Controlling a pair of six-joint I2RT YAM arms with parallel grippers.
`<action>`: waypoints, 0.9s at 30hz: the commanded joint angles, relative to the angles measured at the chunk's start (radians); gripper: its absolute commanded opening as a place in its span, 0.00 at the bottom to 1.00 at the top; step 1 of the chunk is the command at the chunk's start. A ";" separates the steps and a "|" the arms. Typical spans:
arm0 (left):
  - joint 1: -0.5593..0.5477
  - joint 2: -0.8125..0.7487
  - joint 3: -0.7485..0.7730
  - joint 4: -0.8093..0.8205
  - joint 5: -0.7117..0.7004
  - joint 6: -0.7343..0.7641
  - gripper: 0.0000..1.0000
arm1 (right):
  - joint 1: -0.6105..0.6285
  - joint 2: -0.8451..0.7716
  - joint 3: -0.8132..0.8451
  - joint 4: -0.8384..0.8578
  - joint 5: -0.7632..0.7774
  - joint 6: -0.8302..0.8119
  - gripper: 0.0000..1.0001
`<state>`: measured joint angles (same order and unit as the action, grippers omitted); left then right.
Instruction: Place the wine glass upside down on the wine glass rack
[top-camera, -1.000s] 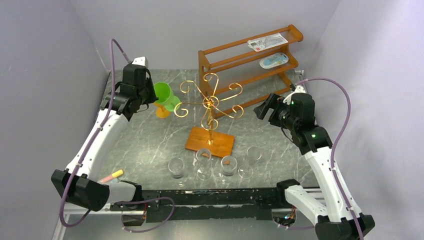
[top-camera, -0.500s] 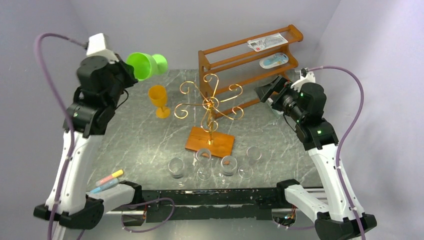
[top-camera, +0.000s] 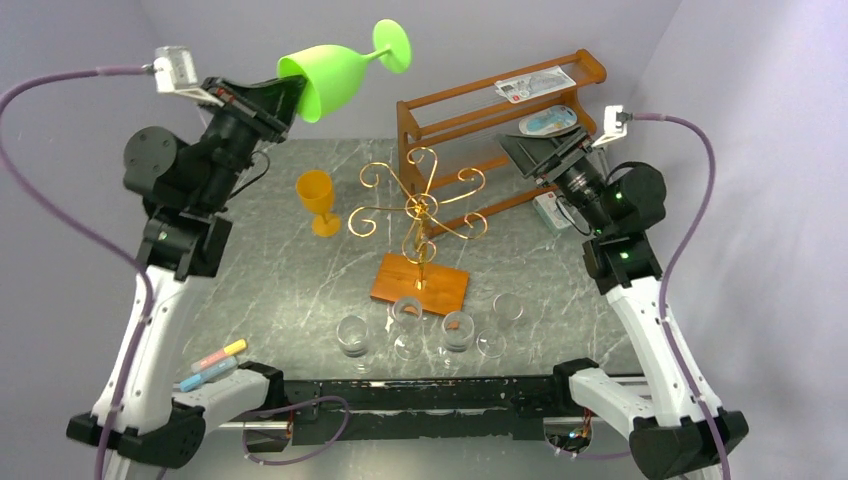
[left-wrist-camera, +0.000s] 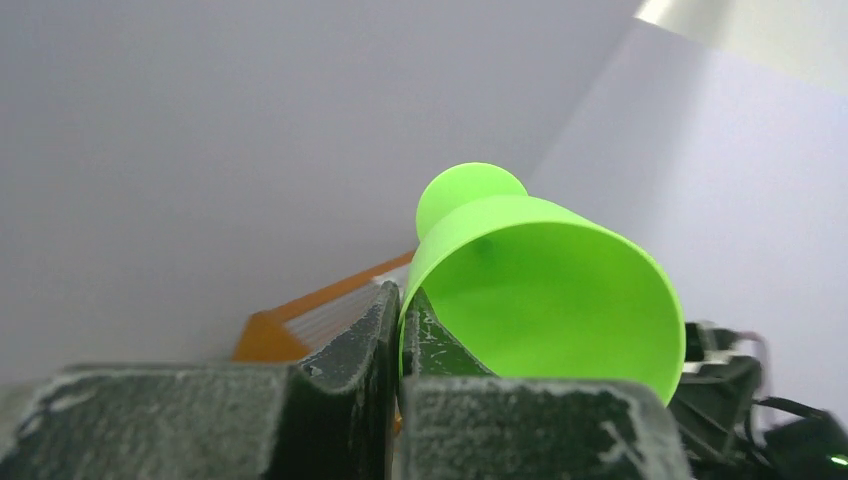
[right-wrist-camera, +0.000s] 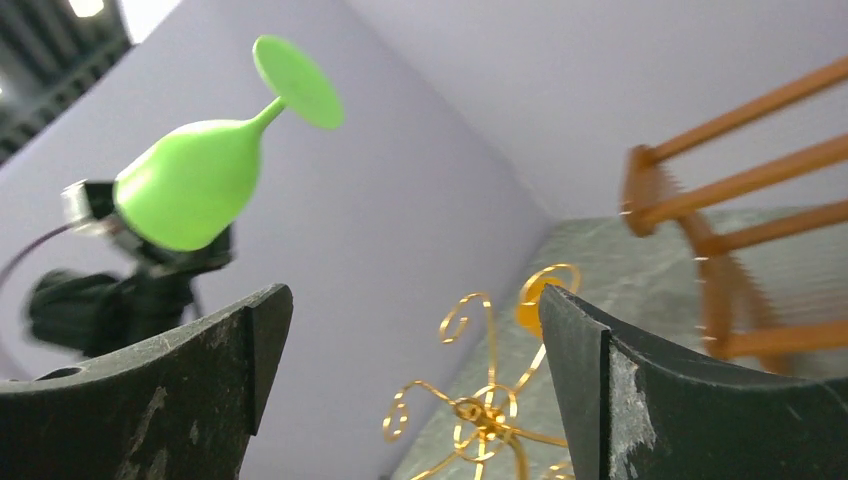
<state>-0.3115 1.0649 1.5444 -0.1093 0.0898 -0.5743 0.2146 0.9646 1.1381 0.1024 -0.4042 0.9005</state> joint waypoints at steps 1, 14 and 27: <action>-0.007 0.095 -0.050 0.348 0.264 -0.164 0.05 | 0.038 0.054 -0.092 0.373 -0.153 0.257 0.99; -0.332 0.212 -0.184 0.732 0.012 -0.120 0.05 | 0.423 0.051 -0.103 0.444 0.369 0.214 0.85; -0.422 0.184 -0.333 0.944 0.007 -0.101 0.05 | 0.430 0.047 -0.061 0.454 0.613 0.319 0.75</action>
<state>-0.7147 1.2690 1.2278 0.6937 0.1154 -0.6952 0.6365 0.9962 1.0325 0.5514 0.1226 1.1782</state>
